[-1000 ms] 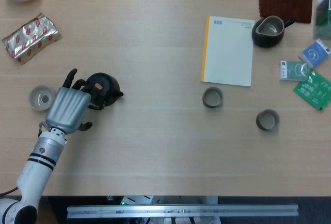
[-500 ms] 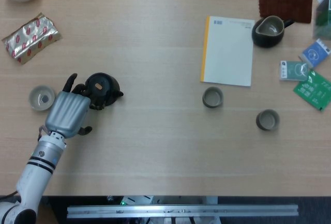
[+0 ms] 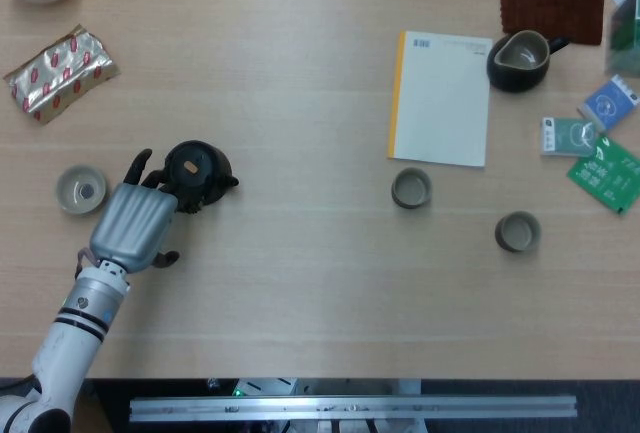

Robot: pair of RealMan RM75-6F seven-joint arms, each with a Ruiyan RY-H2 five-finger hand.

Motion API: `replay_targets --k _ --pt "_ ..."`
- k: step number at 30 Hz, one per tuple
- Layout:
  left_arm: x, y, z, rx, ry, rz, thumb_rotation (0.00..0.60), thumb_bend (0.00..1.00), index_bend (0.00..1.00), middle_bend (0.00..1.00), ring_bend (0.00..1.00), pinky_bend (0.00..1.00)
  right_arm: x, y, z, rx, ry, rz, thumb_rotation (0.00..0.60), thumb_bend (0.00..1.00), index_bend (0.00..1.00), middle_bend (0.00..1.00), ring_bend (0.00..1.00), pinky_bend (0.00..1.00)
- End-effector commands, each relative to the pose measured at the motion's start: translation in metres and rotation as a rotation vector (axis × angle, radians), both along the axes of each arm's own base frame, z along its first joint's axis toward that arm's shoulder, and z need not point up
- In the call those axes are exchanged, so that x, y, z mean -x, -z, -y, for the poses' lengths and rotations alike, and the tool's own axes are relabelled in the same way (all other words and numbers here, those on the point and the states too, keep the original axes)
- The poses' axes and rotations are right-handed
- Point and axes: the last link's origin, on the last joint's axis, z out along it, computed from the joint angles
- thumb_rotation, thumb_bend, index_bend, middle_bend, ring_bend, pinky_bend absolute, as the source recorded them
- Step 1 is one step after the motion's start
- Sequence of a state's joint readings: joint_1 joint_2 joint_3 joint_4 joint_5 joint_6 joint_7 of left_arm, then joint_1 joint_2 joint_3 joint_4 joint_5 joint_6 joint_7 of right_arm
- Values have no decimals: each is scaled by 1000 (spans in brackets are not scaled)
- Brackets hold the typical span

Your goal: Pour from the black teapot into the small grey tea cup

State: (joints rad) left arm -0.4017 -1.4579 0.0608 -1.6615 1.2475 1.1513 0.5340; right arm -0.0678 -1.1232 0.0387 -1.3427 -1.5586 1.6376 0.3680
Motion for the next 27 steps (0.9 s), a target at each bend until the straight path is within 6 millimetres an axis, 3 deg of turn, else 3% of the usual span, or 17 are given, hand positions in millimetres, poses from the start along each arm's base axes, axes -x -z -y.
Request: replay_targets --k 1,27 --pt "0 0 0 0 0 -2 600 95 420 417 263 0 0 0 0 0 1 1 600 146 270 250 142 272" --pt "4 8 8 28 -22 6 600 95 433 477 326 0 1 -1 -1 4 7 3 600 145 270 251 142 272"
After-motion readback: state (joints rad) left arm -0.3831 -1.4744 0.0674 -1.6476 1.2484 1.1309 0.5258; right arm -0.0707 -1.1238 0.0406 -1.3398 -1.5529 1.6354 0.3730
